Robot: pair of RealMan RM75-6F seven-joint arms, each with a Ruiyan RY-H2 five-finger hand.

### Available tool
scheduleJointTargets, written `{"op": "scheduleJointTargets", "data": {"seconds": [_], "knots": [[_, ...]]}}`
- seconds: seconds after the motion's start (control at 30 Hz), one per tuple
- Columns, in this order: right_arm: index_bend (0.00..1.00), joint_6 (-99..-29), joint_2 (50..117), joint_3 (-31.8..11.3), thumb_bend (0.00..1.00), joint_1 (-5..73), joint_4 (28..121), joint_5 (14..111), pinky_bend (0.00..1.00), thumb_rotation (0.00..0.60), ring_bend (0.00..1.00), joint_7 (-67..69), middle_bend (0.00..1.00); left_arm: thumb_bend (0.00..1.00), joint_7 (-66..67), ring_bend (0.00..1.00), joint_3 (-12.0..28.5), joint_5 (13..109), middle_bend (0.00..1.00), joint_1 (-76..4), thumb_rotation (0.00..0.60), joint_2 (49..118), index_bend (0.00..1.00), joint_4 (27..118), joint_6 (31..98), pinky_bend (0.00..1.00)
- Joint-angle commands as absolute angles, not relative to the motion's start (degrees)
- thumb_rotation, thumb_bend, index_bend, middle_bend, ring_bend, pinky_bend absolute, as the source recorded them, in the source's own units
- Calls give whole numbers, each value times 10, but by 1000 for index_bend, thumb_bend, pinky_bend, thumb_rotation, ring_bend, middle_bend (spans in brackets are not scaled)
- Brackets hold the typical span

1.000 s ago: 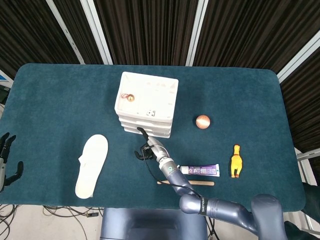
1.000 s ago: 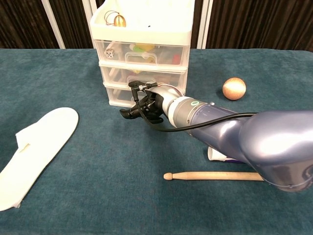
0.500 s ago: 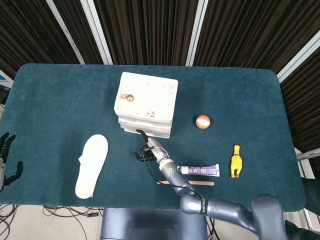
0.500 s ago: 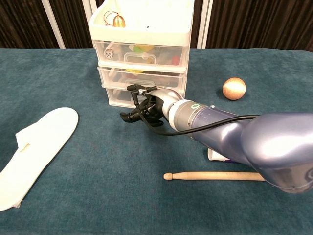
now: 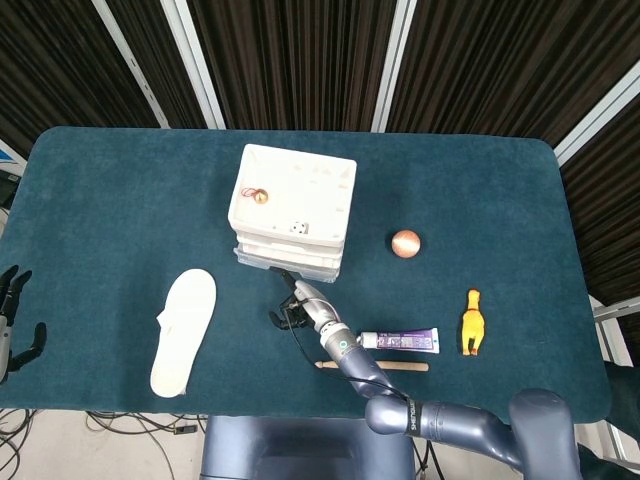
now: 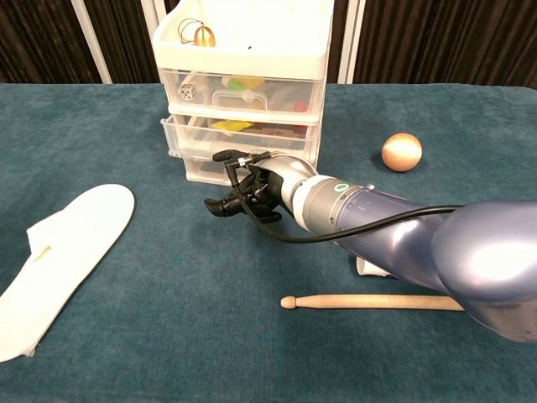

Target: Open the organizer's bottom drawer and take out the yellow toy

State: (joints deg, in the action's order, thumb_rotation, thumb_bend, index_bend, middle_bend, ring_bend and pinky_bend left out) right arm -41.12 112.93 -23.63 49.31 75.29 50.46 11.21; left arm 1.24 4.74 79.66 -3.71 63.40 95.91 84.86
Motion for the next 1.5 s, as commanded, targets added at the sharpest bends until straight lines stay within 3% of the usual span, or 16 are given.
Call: {"op": "scheduleJointTargets", "data": {"seconds": [0.03, 0.6, 1.07, 1.5], "knots": [[101, -415, 1129, -235, 480, 491, 754, 503, 1000, 600, 1000, 111, 928, 462, 13, 0, 47, 795, 0, -37, 600, 634, 61, 960, 848, 0], [102, -461, 1126, -208, 480, 474, 772, 508, 1000, 600, 1000, 73, 927, 462, 14, 0, 47, 796, 0, -37, 600, 634, 61, 960, 847, 0], [117, -514, 1079, -172, 480, 435, 881, 531, 1000, 600, 1000, 26, 927, 462, 13, 0, 48, 795, 0, -38, 600, 633, 61, 963, 846, 0], [101, -558, 1046, -196, 479, 441, 944, 509, 1000, 600, 1000, -48, 928, 463, 11, 0, 48, 794, 0, -39, 600, 632, 61, 963, 843, 0]]}}
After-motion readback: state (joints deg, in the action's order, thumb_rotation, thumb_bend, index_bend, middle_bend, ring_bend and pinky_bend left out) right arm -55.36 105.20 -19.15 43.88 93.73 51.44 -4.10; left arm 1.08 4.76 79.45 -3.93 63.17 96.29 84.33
